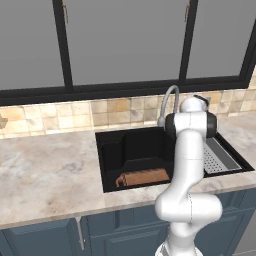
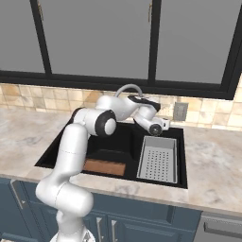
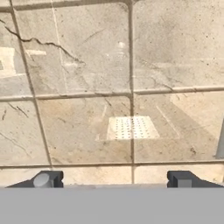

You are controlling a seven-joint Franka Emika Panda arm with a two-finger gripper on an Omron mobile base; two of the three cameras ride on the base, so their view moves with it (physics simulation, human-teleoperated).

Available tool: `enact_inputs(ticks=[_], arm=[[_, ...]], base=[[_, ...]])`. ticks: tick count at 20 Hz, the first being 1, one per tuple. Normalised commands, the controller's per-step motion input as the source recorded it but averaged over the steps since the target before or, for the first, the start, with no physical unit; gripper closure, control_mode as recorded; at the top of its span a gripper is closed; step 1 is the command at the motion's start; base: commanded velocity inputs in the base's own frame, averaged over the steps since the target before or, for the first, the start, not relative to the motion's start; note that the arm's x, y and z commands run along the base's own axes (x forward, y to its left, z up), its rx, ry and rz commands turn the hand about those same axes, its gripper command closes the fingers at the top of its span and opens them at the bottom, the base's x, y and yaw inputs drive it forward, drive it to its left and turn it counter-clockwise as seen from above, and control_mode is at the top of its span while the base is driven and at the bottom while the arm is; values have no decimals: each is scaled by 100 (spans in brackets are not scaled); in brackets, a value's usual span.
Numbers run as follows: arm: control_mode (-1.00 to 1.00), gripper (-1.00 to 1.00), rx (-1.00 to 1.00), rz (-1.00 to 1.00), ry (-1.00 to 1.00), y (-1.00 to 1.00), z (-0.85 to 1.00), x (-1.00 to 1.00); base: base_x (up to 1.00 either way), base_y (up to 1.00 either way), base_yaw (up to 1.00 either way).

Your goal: Turn on the sink faucet with hot water and rinse the cutting board for ten seconds, then turn off the faucet. Push the cutting board to reach the water if necessary.

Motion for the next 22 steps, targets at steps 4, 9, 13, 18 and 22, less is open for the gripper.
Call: enact_inputs(ticks=[4, 9, 13, 18, 22], arm=[[-100, -100, 0, 13, 1, -82, -19, -76], [-100, -100, 0, 11, 3, -89, -21, -78], [-100, -100, 0, 8, 4, -96, -19, -76], [-100, -100, 0, 5, 2, -100, -20, -87], [-100, -100, 0, 5, 1, -100, -23, -96]], base=[[0, 0, 0], [0, 0, 0], [0, 0, 0], [0, 0, 0], [0, 0, 0]])
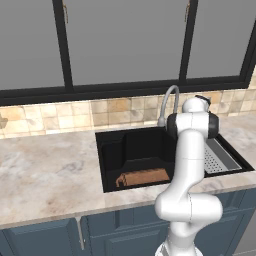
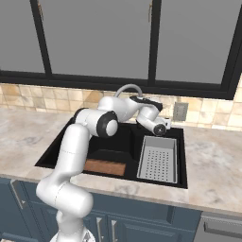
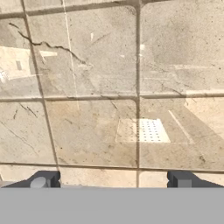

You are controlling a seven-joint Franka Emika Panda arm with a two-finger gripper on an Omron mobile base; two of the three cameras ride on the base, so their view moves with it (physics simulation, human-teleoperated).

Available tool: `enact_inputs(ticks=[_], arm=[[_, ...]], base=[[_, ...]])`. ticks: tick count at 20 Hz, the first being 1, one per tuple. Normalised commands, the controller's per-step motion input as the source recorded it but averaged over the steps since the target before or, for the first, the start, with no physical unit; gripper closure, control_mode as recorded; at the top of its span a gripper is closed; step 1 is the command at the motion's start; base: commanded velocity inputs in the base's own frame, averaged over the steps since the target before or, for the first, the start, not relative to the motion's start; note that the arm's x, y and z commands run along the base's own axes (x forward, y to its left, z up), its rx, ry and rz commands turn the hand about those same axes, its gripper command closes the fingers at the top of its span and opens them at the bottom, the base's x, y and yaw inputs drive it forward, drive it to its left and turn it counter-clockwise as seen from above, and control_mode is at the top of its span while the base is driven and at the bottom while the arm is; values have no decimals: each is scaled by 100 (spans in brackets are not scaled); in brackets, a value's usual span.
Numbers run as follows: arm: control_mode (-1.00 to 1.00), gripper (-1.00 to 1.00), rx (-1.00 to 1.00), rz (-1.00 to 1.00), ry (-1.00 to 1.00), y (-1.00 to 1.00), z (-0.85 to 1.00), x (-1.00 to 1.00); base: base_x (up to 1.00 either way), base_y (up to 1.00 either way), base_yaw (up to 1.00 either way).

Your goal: Turn on the sink faucet with hot water and rinse the cutting board for ten seconds, then turn off the faucet. Push the cutting board to reach the water if necessary.

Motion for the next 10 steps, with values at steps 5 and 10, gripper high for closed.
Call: enact_inputs(ticks=[5, 10], arm=[[-100, -100, 0, 4, 1, -99, -24, -98], [-100, -100, 0, 3, 4, -96, -28, -100]], base=[[0, 0, 0], [0, 0, 0]])
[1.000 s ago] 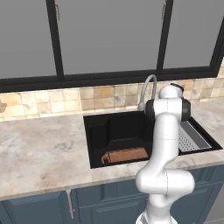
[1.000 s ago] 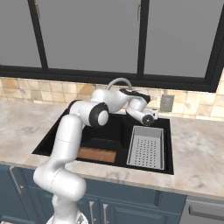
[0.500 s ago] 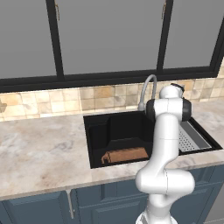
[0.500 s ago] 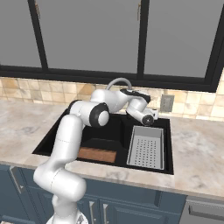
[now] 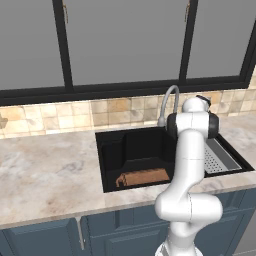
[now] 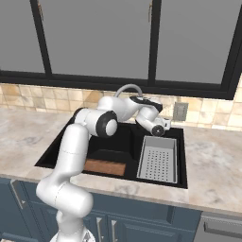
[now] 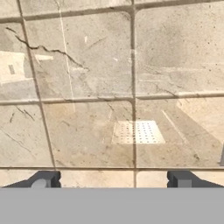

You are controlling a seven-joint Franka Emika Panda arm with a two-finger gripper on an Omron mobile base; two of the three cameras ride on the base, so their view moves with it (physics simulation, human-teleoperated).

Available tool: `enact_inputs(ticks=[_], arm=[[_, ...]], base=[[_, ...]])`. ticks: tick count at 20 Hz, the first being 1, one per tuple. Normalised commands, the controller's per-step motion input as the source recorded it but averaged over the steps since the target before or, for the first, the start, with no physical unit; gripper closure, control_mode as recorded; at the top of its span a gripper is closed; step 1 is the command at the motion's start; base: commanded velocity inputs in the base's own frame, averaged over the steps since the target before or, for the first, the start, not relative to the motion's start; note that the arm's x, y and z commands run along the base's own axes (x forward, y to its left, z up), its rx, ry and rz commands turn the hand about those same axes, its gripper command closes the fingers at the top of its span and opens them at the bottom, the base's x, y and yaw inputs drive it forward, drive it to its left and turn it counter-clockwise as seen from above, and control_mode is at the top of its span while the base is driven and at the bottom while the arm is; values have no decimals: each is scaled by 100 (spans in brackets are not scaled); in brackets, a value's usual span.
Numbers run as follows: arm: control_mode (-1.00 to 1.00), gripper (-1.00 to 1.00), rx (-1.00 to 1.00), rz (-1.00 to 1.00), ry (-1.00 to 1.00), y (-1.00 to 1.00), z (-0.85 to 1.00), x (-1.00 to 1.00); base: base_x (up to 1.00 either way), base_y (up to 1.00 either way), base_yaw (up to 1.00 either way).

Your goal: Turn on the sink faucet with hot water and rinse the cutting board for ten seconds, then turn off the faucet. Push the cutting board to reach the water if necessary.

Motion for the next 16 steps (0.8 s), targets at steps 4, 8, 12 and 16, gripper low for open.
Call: enact_inputs(ticks=[4, 8, 12, 16], arm=[[-100, -100, 0, 3, 7, -96, -32, -97], [-100, -100, 0, 2, 11, -91, -42, -86], [-100, -100, 0, 2, 12, -100, -36, -80], [-100, -100, 0, 5, 8, -100, -33, -76]], base=[[0, 0, 0], [0, 0, 0], [0, 0, 0], [0, 0, 0]])
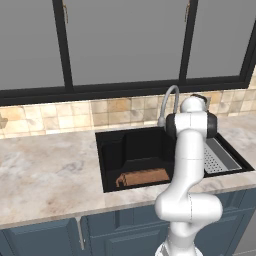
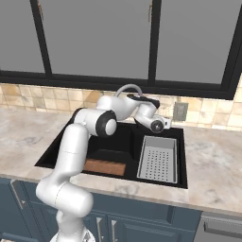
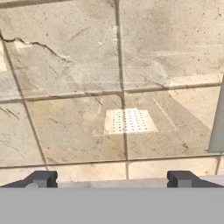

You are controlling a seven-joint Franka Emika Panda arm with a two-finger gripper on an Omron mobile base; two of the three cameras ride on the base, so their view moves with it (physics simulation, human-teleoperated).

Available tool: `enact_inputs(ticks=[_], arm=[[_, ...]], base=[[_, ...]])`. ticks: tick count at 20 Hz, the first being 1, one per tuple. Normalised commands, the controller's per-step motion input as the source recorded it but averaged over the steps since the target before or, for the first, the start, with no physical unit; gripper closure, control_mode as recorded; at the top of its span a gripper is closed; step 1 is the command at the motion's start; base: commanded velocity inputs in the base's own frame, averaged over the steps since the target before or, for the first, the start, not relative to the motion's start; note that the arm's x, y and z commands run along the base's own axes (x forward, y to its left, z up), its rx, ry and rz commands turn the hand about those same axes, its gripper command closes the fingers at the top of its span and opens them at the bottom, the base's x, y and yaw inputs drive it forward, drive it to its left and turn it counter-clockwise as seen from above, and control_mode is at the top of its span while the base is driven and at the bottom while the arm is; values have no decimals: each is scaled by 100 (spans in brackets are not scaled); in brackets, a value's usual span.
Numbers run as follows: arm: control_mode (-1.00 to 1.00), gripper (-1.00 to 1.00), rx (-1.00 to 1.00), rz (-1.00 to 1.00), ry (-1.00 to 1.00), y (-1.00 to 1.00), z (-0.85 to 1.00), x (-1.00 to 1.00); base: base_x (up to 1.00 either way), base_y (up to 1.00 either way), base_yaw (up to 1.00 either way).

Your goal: Turn on the sink faucet with hot water and rinse the cutting board for ten seconds, then turn off the faucet. Push the cutting board to reach the water if necessary.

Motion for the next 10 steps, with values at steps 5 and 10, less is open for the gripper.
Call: enact_inputs(ticks=[5, 10], arm=[[-100, -100, 0, 7, 5, -100, -30, -72], [-100, -100, 0, 8, 4, -99, -30, -70]], base=[[0, 0, 0], [0, 0, 0]])
